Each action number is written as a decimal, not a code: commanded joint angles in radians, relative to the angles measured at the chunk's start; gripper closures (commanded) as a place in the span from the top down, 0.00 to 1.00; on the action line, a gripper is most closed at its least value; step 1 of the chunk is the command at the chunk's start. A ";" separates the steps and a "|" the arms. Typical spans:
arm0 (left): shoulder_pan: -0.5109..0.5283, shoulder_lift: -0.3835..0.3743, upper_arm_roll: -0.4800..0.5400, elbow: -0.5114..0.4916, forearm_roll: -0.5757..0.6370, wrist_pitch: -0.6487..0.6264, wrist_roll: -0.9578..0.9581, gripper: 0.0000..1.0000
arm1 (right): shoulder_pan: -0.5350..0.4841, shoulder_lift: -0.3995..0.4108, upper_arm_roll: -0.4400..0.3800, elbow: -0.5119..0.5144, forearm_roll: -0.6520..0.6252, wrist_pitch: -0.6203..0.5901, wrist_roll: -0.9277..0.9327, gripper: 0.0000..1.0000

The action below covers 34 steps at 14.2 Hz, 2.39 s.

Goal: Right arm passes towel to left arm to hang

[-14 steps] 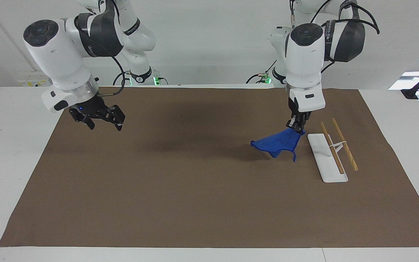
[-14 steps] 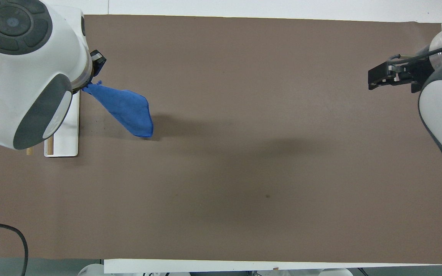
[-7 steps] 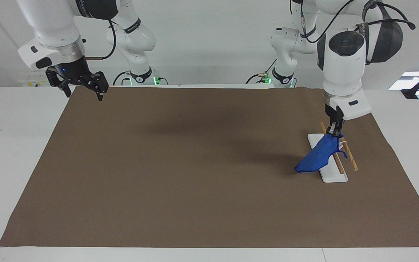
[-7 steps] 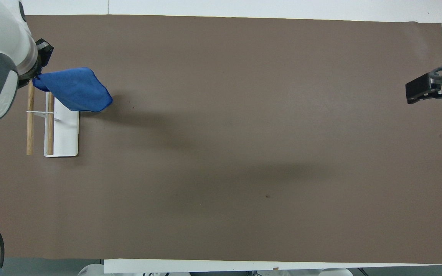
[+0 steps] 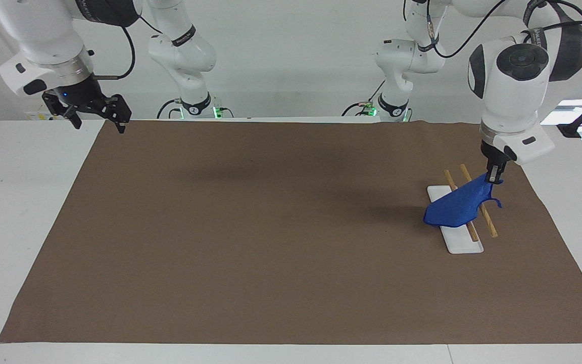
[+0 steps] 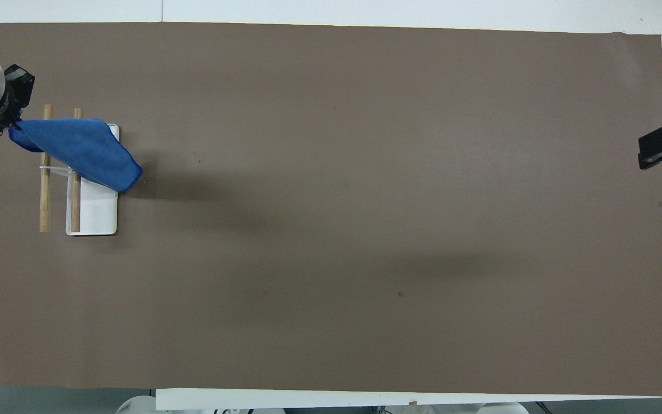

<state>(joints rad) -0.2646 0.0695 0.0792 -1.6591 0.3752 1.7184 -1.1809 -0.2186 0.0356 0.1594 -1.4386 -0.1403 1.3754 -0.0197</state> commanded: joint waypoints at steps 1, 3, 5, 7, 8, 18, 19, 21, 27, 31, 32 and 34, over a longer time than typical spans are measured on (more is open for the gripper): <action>0.036 -0.080 -0.009 -0.079 0.050 -0.003 0.001 0.00 | 0.099 -0.072 -0.101 -0.081 0.030 0.010 -0.017 1.00; 0.067 -0.089 -0.009 -0.084 0.059 0.006 0.006 0.00 | 0.104 -0.085 -0.112 -0.100 0.030 0.007 -0.011 1.00; 0.088 -0.091 -0.009 -0.082 0.074 0.013 0.010 0.00 | 0.110 -0.112 -0.112 -0.143 0.030 0.014 -0.009 1.00; 0.119 -0.089 -0.010 -0.082 0.076 0.042 0.010 0.00 | 0.110 -0.117 -0.113 -0.148 0.027 0.022 -0.017 1.00; 0.134 -0.089 -0.010 -0.084 0.076 0.059 0.010 0.00 | 0.110 -0.120 -0.113 -0.154 0.027 0.025 -0.017 1.00; 0.272 -0.166 -0.009 -0.393 0.074 0.535 0.058 0.00 | 0.102 -0.102 -0.113 -0.141 0.028 0.027 -0.052 1.00; 0.274 -0.163 -0.009 -0.407 0.076 0.556 0.058 0.00 | 0.101 -0.102 -0.113 -0.141 0.030 0.025 -0.051 1.00; 0.310 -0.162 -0.006 -0.474 0.076 0.651 0.058 0.00 | 0.097 -0.102 -0.113 -0.140 0.031 0.022 -0.065 1.00; 0.435 -0.172 -0.007 -0.626 0.145 0.861 0.060 0.00 | 0.096 -0.103 -0.113 -0.146 0.031 0.019 -0.065 1.00; 0.441 -0.172 -0.007 -0.637 0.145 0.854 0.078 0.98 | 0.107 -0.103 -0.113 -0.144 0.031 0.024 -0.065 1.00; 0.441 -0.172 -0.007 -0.637 0.145 0.850 0.072 1.00 | 0.107 -0.103 -0.113 -0.144 0.031 0.024 -0.065 1.00; 0.432 -0.172 -0.010 -0.637 0.145 0.842 0.070 1.00 | 0.105 -0.103 -0.113 -0.144 0.031 0.021 -0.066 1.00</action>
<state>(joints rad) 0.1633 -0.0685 0.0774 -2.2624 0.4974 2.5561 -1.1167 -0.1104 -0.0563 0.0490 -1.5672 -0.1279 1.3836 -0.0548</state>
